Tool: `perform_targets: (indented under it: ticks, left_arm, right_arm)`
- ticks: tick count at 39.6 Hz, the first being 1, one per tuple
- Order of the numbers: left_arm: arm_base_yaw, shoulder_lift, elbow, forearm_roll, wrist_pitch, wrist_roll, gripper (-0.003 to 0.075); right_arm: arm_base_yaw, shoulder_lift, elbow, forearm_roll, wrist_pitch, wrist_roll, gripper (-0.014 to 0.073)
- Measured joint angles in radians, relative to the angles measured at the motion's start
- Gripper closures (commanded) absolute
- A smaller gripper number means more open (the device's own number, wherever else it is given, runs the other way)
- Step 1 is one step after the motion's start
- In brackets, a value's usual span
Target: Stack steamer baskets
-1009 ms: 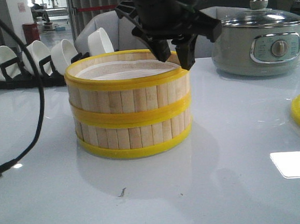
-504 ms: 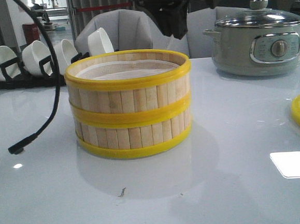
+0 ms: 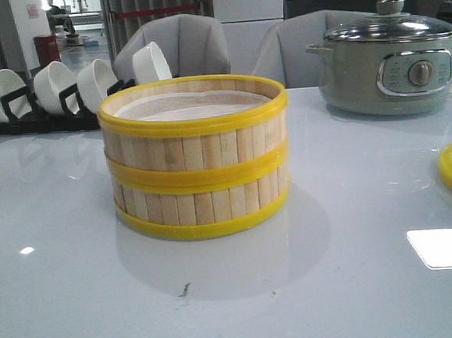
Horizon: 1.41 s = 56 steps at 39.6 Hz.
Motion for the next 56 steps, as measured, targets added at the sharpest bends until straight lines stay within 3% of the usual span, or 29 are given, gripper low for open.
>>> perform_targets:
  ticks: [10, 18, 28, 38, 46, 56]
  left_arm:
    - [0.228, -0.225, 0.126, -0.030, 0.000, -0.002, 0.0611]
    - [0.331, -0.432, 0.433, -0.064, -0.086, -0.004, 0.0611]
    - [0.340, -0.662, 0.851, -0.075, -0.266, -0.048, 0.0611]
    - [0.340, -0.843, 1.169, -0.109, -0.411, -0.075, 0.0611]
    - [0.340, -0.915, 1.334, -0.113, -0.468, -0.076, 0.0611]
    - [0.340, -0.926, 1.379, -0.113, -0.496, -0.078, 0.0611]
  right_arm:
    - [0.000, 0.000, 0.000, 0.000, 0.000, 0.000, 0.0129]
    - [0.000, 0.004, 0.000, 0.000, 0.000, 0.000, 0.0129]
    - [0.000, 0.009, 0.000, 0.000, 0.000, 0.000, 0.0129]
    - [0.000, 0.009, 0.000, 0.000, 0.000, 0.000, 0.0129]
    - [0.000, 0.009, 0.000, 0.000, 0.000, 0.000, 0.0129]
    - [0.000, 0.009, 0.000, 0.000, 0.000, 0.000, 0.0129]
